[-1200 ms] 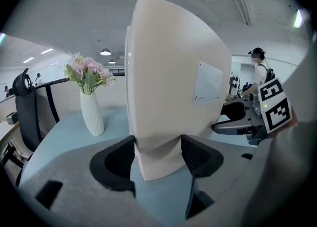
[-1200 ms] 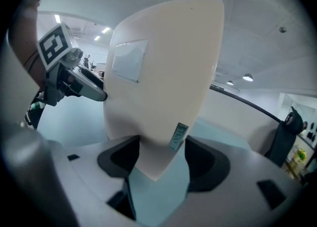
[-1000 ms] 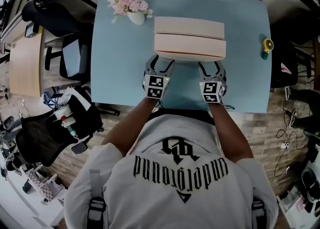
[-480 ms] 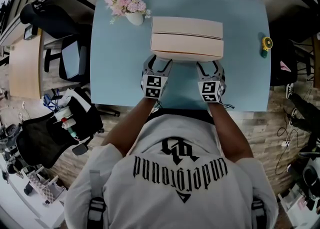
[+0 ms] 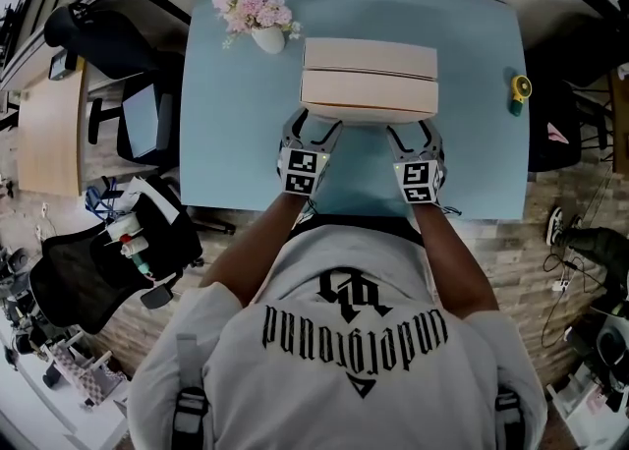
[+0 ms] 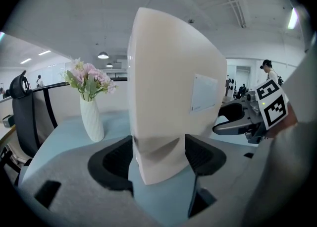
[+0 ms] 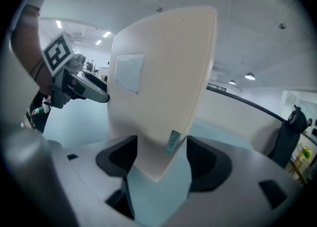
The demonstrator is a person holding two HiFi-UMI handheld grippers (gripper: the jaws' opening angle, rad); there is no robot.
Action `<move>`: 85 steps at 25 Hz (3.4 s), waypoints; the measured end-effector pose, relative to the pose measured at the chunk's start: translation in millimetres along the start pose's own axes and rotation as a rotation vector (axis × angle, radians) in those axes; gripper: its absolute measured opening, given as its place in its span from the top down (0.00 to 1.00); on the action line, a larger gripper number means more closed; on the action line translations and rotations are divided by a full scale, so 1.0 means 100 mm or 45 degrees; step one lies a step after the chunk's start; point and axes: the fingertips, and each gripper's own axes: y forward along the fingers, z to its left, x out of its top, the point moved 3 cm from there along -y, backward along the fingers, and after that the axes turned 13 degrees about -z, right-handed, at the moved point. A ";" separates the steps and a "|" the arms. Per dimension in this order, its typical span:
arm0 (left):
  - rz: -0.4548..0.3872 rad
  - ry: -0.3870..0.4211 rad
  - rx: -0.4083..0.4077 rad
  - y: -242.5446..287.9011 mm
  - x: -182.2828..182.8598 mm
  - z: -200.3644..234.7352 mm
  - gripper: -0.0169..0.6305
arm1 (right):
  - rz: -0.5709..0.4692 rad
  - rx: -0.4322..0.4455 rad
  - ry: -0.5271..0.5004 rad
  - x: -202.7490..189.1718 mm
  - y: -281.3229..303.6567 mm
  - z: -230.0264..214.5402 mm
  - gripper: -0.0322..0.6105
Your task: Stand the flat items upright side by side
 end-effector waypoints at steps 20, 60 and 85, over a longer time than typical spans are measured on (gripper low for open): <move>-0.287 0.023 -0.027 -0.86 0.94 -0.09 0.55 | -0.242 -0.091 0.077 1.03 -0.86 -0.05 0.58; -0.505 0.023 0.010 -3.50 0.96 -3.51 0.97 | -0.556 0.305 0.124 0.71 -5.00 0.37 0.94; -0.532 0.014 0.071 -4.04 0.92 -3.38 0.98 | -0.609 0.337 0.125 0.91 -5.16 0.75 0.94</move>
